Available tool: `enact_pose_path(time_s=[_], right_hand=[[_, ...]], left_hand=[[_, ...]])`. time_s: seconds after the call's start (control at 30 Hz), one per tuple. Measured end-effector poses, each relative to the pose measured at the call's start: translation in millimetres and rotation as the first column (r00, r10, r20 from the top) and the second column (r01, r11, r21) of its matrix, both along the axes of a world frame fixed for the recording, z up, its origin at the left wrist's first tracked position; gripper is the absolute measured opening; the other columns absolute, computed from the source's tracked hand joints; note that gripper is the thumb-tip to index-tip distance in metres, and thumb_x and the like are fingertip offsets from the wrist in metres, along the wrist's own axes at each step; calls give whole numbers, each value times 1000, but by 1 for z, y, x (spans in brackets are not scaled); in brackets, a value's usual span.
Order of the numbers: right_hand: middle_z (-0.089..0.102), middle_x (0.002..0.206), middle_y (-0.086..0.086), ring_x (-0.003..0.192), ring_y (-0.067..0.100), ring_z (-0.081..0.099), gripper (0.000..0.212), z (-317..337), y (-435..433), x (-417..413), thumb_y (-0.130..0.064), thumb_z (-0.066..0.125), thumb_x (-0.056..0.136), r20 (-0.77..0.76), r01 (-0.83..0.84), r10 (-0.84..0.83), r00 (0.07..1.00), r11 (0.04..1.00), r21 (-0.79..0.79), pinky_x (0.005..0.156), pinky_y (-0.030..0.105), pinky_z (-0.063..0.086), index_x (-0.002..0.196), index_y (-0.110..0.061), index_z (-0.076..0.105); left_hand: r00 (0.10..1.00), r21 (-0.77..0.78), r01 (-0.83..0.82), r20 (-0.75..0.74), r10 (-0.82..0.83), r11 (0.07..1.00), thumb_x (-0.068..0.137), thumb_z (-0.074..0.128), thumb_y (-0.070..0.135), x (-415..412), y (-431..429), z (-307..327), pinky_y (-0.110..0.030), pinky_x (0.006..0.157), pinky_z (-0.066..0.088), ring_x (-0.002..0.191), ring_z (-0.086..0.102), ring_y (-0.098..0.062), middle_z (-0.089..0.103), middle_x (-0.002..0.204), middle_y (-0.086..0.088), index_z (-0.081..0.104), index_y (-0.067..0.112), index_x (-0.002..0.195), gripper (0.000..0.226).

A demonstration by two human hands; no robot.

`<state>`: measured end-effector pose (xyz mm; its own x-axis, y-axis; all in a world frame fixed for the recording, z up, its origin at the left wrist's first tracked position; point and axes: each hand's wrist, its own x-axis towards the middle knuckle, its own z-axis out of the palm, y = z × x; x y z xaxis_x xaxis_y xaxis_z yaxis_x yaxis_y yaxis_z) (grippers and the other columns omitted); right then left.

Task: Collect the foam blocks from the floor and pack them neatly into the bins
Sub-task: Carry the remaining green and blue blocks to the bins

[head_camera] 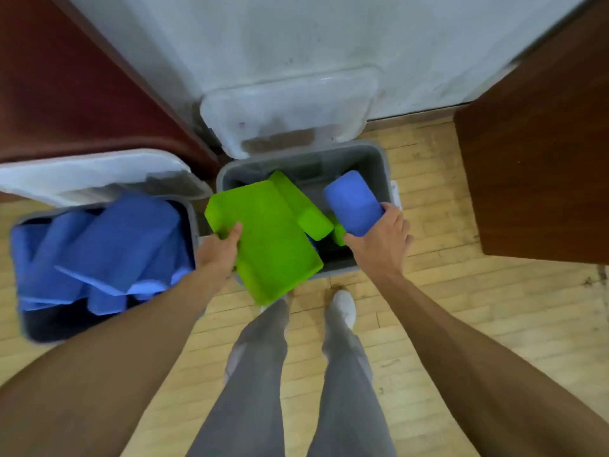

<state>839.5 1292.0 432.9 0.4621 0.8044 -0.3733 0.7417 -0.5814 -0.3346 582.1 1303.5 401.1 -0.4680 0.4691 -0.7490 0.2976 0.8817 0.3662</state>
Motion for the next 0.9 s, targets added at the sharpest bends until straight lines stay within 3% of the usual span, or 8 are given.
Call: enact_pose_path(time_s=[0.1,0.17,0.33,0.43,0.53,0.6,0.7,0.9], right_hand=[[50,129,5,123,27,43,79,-58,13,5,-29,79,64,9,-108,108,994,989,102,104,42,33,131,-11,42],[49,130,6,124,27,43,81,-96,18,6,-27,82,64,-4,-176,179,984,971,160,106,41,33,132,-10,42],[42,138,12,128,30,41,86,-182,13,-2,-29,83,70,-63,-240,256,965,952,192,107,43,35,139,-7,37],[32,147,15,133,31,35,88,-216,8,-6,-35,71,84,-78,-274,287,955,950,150,110,43,33,150,-8,20],[20,156,15,143,30,22,82,-230,5,1,-29,59,93,-121,-316,324,938,946,76,117,40,24,153,-6,9],[18,157,15,144,30,18,74,-226,-2,9,-24,54,94,-57,-384,382,922,923,-11,118,40,21,153,-6,13],[37,143,18,130,36,35,50,-195,-19,18,-17,57,89,34,-466,468,883,883,-49,106,44,35,136,-8,46],[61,106,4,97,24,58,19,-71,-53,23,-17,53,92,-320,-630,588,743,776,-36,81,33,44,107,-14,64]], left_hand=[[971,13,-191,151,187,981,94,50,50,8,-4,-61,-42,69,57,112,57,-37,54,132,-13,51,5,130,58],[942,44,-281,202,267,959,96,47,48,11,-8,-100,-41,70,58,108,61,-35,56,127,-11,52,8,124,49],[933,171,-360,57,356,917,95,54,39,6,-11,-169,-40,66,59,80,69,-35,65,108,-19,59,3,111,39],[920,211,-370,-52,389,905,88,67,29,3,-11,-189,-43,67,58,81,67,-33,62,97,-12,49,10,106,32],[973,249,17,-227,41,968,80,72,16,12,-17,-192,-35,71,45,83,53,-24,50,107,-6,49,13,107,35],[959,326,231,-236,-158,917,79,70,10,25,-18,-182,-29,78,40,88,47,-18,41,108,0,54,12,111,36],[912,399,404,-109,-395,823,86,66,10,48,-14,-146,-25,83,40,89,49,-15,48,103,-1,62,12,107,22],[811,281,521,133,-570,806,91,61,18,78,-33,-20,-29,80,43,91,57,-20,60,96,-3,64,18,99,8]])
